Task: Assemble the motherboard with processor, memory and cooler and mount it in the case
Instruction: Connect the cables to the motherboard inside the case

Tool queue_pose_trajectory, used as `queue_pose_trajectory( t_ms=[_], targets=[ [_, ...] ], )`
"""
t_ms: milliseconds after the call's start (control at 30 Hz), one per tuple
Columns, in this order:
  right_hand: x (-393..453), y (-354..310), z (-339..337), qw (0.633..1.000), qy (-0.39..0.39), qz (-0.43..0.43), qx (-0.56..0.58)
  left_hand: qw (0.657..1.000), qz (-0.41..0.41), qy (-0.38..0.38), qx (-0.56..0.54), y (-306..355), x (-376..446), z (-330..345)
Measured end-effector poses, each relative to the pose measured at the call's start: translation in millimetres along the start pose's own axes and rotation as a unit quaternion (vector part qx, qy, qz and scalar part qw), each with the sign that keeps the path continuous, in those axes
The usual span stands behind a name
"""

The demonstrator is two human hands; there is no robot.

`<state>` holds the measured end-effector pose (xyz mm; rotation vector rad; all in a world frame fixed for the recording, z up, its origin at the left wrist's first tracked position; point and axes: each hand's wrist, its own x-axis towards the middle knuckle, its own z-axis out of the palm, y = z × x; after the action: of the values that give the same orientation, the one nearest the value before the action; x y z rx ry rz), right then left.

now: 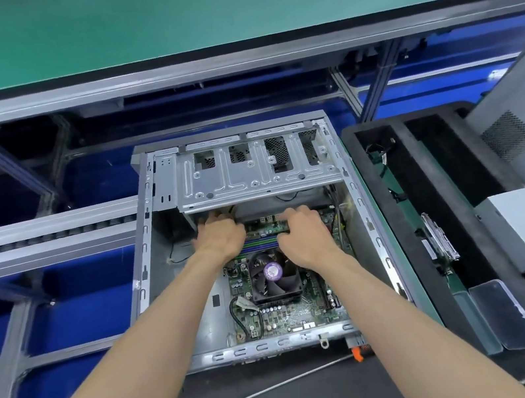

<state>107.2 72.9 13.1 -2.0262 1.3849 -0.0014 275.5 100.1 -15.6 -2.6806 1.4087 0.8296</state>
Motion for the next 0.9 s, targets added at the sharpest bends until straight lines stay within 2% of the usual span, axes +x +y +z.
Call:
queue_pose_trajectory(
  t_ms=[133,333,467,667,800,900],
  targets=[
    [0,-1,-1,0.999,0.026,-0.019,-0.019,0.997,0.015,0.069,0.024,-2,-13,-2],
    [-1,-2,-2,1.0,0.015,-0.019,-0.019,0.997,0.019,0.079,0.019,-5,-14,-6],
    [-1,0,-3,0.999,0.019,0.015,-0.025,0.995,0.011,0.079,0.058,-7,-16,-6],
    [-2,3,-4,0.996,0.008,0.088,0.001,0.978,0.037,0.123,0.163,1,-24,-11],
    [-2,0,-4,0.994,-0.002,0.107,0.033,0.975,0.085,0.084,0.185,24,-22,-5],
    [0,2,-3,0.993,0.0,0.111,0.044,0.986,0.127,-0.033,0.106,56,-3,0]
  ],
)
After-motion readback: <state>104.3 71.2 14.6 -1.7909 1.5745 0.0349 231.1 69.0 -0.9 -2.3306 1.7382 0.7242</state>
